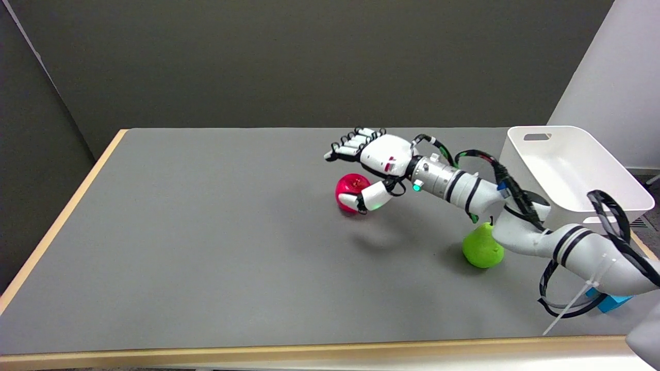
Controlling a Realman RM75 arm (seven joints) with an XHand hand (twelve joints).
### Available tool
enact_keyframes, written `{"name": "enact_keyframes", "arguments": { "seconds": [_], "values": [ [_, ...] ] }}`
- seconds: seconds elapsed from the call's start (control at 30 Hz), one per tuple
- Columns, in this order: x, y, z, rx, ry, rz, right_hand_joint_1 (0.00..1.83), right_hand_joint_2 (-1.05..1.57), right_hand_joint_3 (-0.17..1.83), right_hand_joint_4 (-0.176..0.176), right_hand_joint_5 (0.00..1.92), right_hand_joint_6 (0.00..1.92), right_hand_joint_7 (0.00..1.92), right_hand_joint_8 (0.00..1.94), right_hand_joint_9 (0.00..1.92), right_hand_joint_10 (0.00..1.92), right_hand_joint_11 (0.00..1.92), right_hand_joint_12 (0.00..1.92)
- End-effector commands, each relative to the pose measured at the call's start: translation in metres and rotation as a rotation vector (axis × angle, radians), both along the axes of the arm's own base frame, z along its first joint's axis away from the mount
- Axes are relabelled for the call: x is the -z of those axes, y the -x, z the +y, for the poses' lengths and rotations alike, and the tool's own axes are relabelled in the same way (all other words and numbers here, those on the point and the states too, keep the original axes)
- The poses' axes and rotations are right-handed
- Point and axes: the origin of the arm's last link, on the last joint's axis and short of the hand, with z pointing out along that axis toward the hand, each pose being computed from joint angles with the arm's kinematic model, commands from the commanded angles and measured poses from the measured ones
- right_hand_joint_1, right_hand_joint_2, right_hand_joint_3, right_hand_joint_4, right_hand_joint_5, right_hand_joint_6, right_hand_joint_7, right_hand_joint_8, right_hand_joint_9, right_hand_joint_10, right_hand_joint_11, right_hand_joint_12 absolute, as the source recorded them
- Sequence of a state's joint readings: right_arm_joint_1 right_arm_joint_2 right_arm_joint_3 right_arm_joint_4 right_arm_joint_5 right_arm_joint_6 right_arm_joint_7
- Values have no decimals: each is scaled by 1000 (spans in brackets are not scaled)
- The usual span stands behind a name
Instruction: Pick up the red apple.
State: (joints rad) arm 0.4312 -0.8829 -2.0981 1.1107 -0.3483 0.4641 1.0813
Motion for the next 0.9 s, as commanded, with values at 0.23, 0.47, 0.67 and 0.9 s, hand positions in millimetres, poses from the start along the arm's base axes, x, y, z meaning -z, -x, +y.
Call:
{"name": "enact_keyframes", "arguments": {
  "seconds": [0.23, 0.47, 0.67, 0.9],
  "values": [
    [5, 45, -3, 151, 10, 59, 228, 640, 862, 71, 220, 430, 292, 316, 227, 688, 61, 1155],
    [5, 45, -3, 142, 6, 76, 707, 764, 907, 50, 279, 602, 511, 588, 468, 992, 293, 1392],
    [13, 44, 1, 102, -48, 129, 1395, 1147, 275, 15, 302, 1210, 584, 1572, 658, 1544, 562, 1593],
    [8, 31, 2, 47, -48, 81, 1281, 1142, 385, -69, 507, 1685, 573, 1599, 712, 1718, 620, 1587]
  ]
}}
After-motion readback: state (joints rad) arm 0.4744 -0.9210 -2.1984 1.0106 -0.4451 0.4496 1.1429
